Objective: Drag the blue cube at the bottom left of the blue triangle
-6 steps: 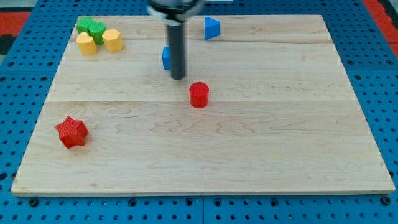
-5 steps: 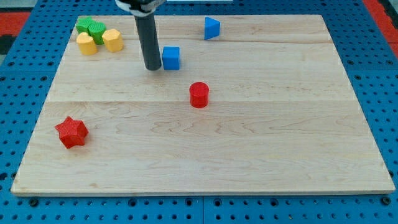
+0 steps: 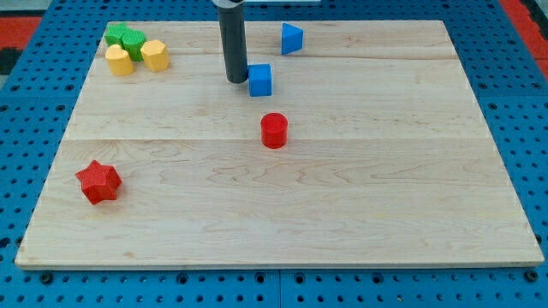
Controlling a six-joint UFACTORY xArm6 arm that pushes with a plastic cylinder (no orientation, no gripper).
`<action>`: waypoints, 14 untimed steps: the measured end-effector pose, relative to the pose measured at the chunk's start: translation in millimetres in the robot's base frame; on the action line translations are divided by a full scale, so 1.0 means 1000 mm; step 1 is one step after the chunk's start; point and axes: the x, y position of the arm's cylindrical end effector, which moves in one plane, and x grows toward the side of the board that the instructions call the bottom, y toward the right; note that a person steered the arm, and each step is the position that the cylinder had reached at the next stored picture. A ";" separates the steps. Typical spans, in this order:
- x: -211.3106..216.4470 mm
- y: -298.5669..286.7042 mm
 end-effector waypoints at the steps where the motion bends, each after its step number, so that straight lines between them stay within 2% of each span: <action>1: -0.028 -0.003; 2: -0.037 0.004; 5: 0.038 0.045; 7: 0.029 0.046; 8: 0.022 0.093; 9: 0.040 0.171; 10: 0.129 0.178; 11: 0.167 0.147; 12: 0.167 0.107; 13: 0.164 0.044; 14: 0.125 0.044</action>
